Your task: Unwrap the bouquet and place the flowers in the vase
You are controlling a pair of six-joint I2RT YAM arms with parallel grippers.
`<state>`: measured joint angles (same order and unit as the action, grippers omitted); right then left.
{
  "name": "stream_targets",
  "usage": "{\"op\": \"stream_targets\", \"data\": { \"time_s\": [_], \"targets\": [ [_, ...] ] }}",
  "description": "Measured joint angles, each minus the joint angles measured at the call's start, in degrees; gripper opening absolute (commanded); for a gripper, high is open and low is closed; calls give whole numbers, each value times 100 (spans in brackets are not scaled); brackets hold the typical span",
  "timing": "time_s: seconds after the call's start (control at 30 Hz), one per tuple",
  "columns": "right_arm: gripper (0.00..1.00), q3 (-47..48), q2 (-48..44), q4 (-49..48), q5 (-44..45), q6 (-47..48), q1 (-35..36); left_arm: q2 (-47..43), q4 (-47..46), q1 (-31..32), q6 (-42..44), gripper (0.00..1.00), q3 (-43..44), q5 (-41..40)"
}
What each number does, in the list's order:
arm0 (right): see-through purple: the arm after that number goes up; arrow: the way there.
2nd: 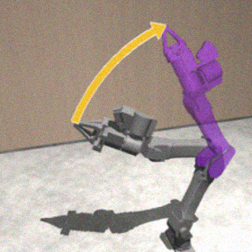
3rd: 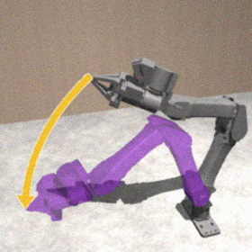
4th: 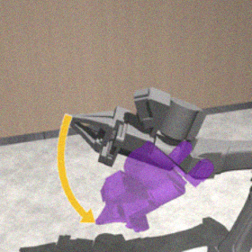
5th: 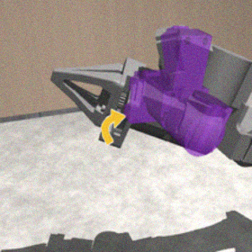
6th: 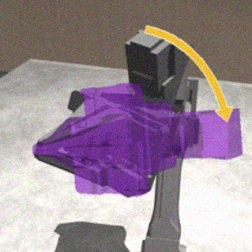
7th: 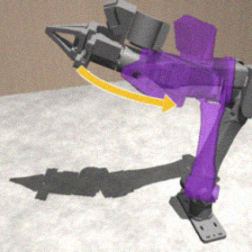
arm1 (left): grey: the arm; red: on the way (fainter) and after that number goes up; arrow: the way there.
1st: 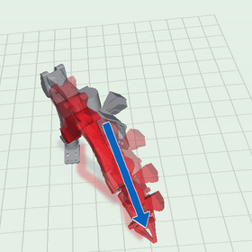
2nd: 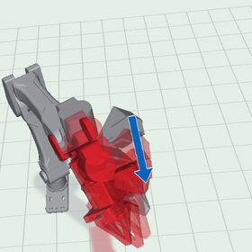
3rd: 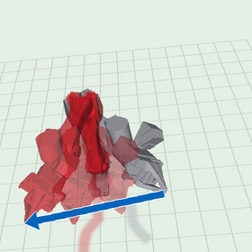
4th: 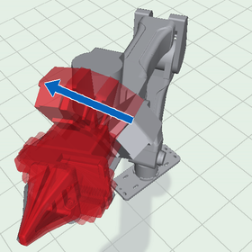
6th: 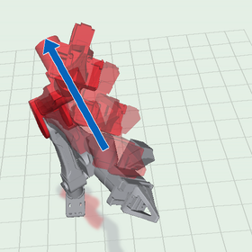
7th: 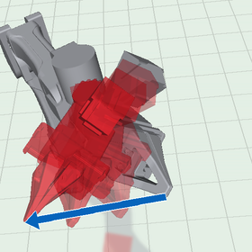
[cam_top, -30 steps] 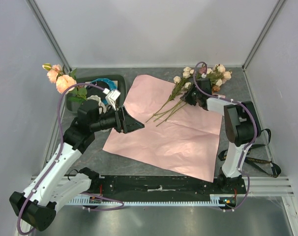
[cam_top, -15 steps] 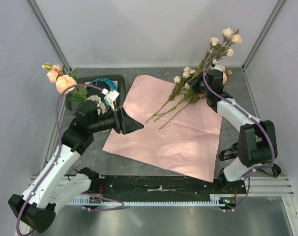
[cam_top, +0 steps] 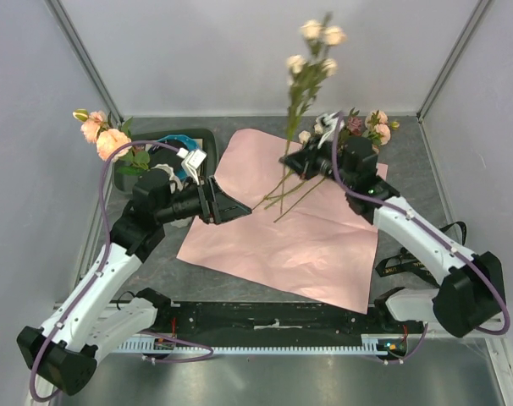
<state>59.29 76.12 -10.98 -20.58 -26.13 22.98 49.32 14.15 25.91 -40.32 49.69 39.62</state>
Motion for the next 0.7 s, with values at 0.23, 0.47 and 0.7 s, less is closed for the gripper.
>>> {"op": "stream_targets", "data": {
  "time_s": [0.23, 0.47, 0.7],
  "targets": [
    [0, -516, -444, 437, -619, 501, 1471, 466, -503, 0, -321, 68, 15, 109],
    [0, -789, -704, 804, -708, 562, 2072, 573, -730, 0, -457, 69, 31, 120],
    [0, -791, -811, 866, -737, 658, 2592, 743, -741, 0, -472, 57, 341, 33]
  ]
}}
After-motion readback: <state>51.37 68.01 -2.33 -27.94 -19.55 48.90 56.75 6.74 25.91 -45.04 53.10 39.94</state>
